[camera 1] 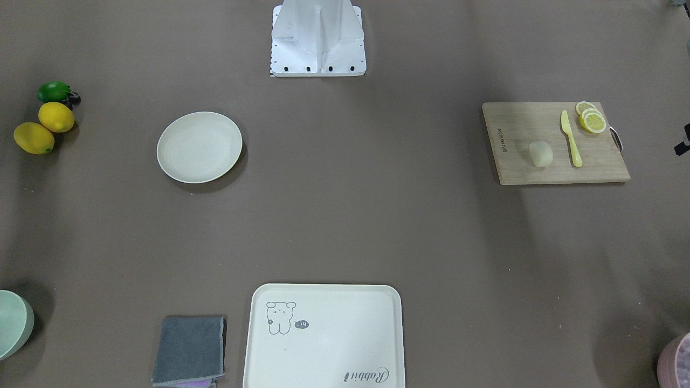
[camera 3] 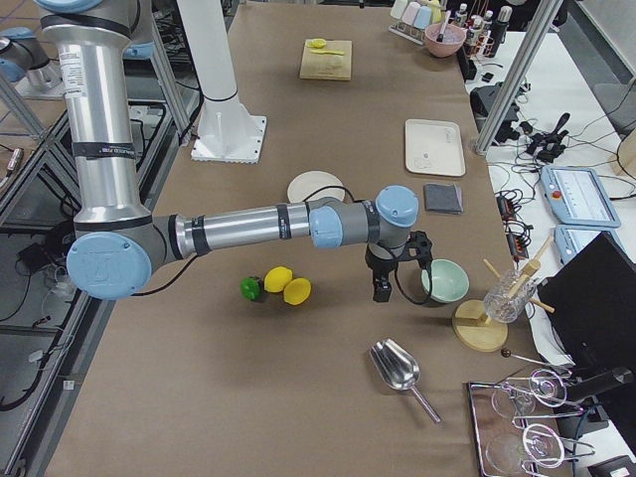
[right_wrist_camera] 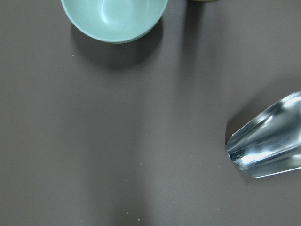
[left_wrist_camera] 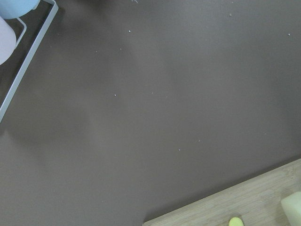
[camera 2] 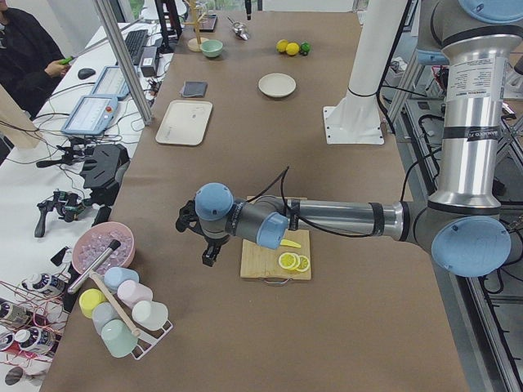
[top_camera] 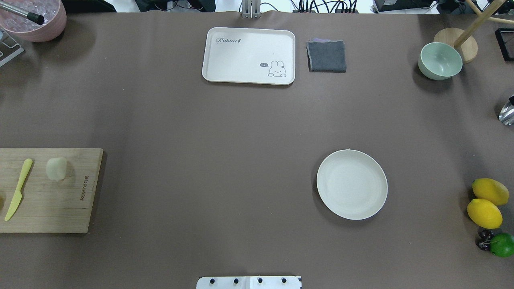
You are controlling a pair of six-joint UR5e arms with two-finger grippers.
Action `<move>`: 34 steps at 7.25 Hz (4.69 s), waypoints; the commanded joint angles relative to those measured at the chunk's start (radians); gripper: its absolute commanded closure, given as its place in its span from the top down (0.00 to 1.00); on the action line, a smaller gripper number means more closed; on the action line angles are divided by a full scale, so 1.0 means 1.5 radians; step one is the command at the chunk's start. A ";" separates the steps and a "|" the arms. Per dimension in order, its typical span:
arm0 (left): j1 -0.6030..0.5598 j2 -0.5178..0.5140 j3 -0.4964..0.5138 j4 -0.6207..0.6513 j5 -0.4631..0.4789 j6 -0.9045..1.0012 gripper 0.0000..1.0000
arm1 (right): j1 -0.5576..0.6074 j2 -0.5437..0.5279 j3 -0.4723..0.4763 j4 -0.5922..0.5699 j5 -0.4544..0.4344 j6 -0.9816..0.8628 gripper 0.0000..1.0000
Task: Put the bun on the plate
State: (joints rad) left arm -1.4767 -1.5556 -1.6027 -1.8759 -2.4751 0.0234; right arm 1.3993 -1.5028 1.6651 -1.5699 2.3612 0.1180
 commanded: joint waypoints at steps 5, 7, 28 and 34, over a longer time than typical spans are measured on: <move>0.005 0.007 -0.054 0.045 0.067 -0.069 0.98 | 0.000 -0.038 0.034 0.000 0.041 0.001 1.00; 0.006 -0.004 -0.052 0.086 0.067 -0.069 0.98 | -0.001 -0.038 0.034 0.000 0.041 0.001 1.00; 0.032 0.007 -0.081 0.064 0.052 -0.173 0.98 | -0.441 -0.010 0.058 0.397 -0.088 0.586 0.31; 0.032 0.007 -0.083 0.065 0.052 -0.174 0.98 | -0.455 -0.007 0.053 0.397 -0.089 0.584 0.00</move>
State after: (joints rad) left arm -1.4281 -1.5434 -1.7271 -1.7791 -2.3966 -0.2372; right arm 0.7187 -1.5116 1.7440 -0.9745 2.2252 0.9945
